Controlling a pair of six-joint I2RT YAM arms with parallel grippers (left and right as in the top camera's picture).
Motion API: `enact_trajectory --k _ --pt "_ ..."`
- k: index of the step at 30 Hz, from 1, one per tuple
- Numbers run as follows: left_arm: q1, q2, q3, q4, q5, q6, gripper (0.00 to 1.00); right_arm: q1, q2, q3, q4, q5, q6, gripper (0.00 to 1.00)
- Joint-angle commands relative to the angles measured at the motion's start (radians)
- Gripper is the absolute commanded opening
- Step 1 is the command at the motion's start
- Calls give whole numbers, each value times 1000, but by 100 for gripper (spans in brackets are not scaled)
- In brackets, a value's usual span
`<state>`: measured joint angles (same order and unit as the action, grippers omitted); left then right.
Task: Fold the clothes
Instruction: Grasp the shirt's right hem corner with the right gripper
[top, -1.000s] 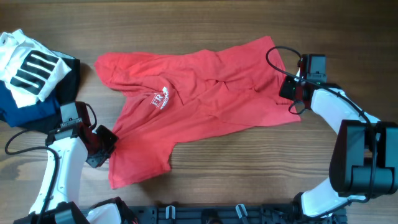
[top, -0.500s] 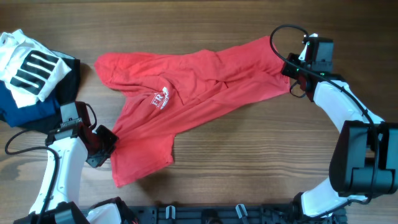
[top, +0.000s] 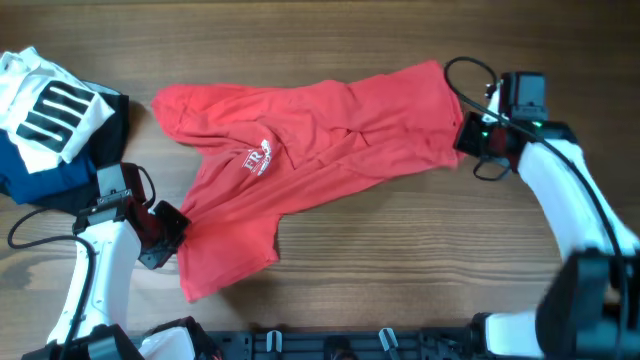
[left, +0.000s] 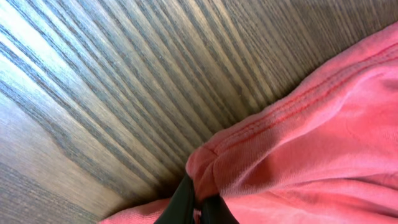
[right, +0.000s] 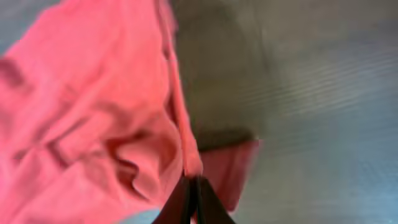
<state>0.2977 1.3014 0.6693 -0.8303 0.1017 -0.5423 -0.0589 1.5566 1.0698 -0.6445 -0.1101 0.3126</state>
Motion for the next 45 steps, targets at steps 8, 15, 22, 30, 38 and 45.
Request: enact_trajectory --k 8,15,22,30,38,45 --pt "9 -11 -5 1 -17 15 4 -2 -318 12 -89 137 79 4" --pt "9 -11 -5 -2 -17 15 4 -5 148 12 43 157 28 100" --pt "9 -11 -5 -1 -17 15 4 -4 147 12 -221 150 19 100" --pt "9 -11 -5 0 -17 15 4 -4 147 -85 -258 -25 -48 72" --pt "9 -11 -5 -1 -17 15 4 -4 147 -132 -150 -34 -46 37" --pt "9 -11 -5 -1 -17 15 4 -4 134 -124 -224 -34 -48 4"
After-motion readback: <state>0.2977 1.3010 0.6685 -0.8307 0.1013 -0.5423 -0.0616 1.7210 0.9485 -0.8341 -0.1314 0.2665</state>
